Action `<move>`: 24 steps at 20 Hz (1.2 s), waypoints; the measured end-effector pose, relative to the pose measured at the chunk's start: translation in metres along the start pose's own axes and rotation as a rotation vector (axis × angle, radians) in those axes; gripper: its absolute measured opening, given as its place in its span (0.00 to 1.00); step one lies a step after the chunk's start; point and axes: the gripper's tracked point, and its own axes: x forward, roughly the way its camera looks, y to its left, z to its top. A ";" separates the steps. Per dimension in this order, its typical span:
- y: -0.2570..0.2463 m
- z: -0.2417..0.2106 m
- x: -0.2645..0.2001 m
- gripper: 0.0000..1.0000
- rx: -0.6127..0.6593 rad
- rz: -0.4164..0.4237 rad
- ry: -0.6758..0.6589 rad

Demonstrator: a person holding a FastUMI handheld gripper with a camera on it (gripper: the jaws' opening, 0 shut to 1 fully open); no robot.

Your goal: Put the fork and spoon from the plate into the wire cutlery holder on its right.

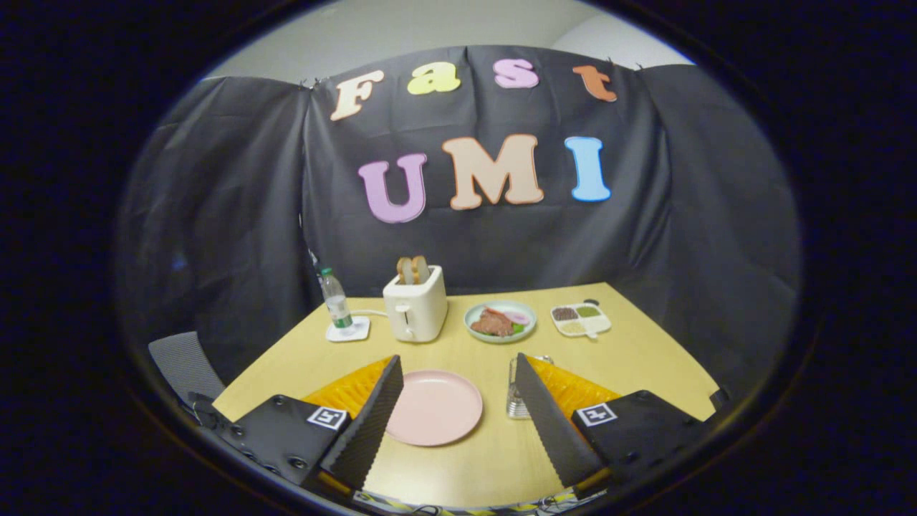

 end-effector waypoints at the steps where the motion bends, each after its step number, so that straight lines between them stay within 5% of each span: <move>1: 0.003 0.009 -0.002 0.99 -0.005 -0.004 -0.034; 10: 0.015 0.044 -0.028 0.99 -0.006 -0.041 -0.168; 24: -0.085 0.062 -0.036 0.99 0.104 -0.145 -0.245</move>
